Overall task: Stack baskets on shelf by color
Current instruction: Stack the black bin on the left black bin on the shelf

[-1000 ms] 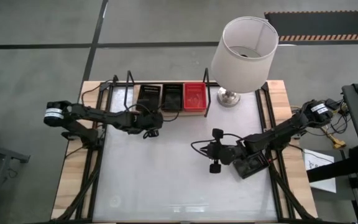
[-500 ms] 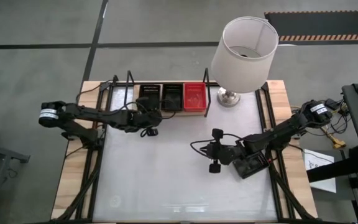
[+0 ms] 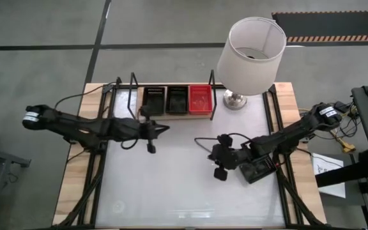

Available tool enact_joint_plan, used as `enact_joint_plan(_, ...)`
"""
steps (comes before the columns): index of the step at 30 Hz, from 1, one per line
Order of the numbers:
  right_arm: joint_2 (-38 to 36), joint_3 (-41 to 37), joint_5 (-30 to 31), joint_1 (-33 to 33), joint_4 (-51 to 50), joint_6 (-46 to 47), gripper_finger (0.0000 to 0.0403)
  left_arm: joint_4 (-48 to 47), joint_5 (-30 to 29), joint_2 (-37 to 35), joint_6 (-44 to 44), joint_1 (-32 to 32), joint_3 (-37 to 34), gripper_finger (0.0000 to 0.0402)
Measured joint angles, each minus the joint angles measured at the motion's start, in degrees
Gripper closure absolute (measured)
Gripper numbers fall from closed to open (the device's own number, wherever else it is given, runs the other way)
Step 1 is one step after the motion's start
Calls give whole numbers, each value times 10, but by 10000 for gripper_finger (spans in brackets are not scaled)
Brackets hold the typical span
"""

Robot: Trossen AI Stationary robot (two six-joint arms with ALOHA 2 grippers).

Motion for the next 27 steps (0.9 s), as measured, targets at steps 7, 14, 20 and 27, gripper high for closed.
enact_joint_plan(7,3,81,-203,8,-137,227,314,87,10,-53,17,-13,-59,402)
enact_joint_plan(14,10,132,-286,41,-391,518,266,84,10,-67,14,-13,-73,402)
enact_joint_plan(20,27,144,-282,64,-514,607,257,82,10,-68,17,-13,-80,402)
enact_joint_plan(27,63,110,-265,64,-498,593,256,82,10,-68,17,-13,-80,402)
